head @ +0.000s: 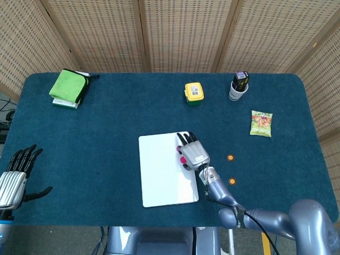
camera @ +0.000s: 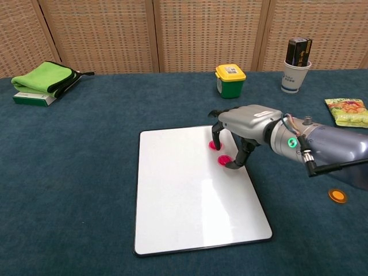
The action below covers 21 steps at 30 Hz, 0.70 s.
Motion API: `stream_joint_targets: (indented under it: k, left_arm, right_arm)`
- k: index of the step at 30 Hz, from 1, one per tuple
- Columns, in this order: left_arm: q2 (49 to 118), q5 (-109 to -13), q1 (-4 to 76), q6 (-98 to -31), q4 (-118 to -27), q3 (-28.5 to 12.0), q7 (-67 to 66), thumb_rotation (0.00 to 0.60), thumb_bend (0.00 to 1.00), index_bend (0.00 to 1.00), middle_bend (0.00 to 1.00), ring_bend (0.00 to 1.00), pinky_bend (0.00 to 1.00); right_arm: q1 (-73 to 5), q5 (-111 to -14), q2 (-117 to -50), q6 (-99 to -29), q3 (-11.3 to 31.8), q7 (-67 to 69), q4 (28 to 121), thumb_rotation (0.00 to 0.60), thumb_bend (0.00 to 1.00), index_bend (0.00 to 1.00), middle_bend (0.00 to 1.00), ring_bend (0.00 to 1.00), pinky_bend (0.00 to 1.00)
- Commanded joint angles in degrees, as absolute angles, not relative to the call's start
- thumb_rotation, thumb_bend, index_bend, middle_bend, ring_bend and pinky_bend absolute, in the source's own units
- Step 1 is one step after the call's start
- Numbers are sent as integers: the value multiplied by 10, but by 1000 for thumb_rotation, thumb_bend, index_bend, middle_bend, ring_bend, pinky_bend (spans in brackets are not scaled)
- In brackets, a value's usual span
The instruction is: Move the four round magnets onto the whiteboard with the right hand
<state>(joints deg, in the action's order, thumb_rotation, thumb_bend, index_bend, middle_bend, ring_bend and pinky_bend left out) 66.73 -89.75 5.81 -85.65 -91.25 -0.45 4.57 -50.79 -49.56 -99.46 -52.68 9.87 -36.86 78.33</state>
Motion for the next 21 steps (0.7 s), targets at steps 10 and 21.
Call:
stream_joint_targets:
  k: [10,21]
  left_arm:
    - [666,-897,58,-856,-913,-4,48,600,0,0,0,0,0]
    - [665,-904,60,-854,-915,-2,48,600,0,0,0,0,0]
  right_arm:
    - [-468,-540,-900,-577,91,-338,850,600,313,393,0,0,0]
    - [-401,-542,-855,-547,37,-261,790,600,337,393,0,0,0]
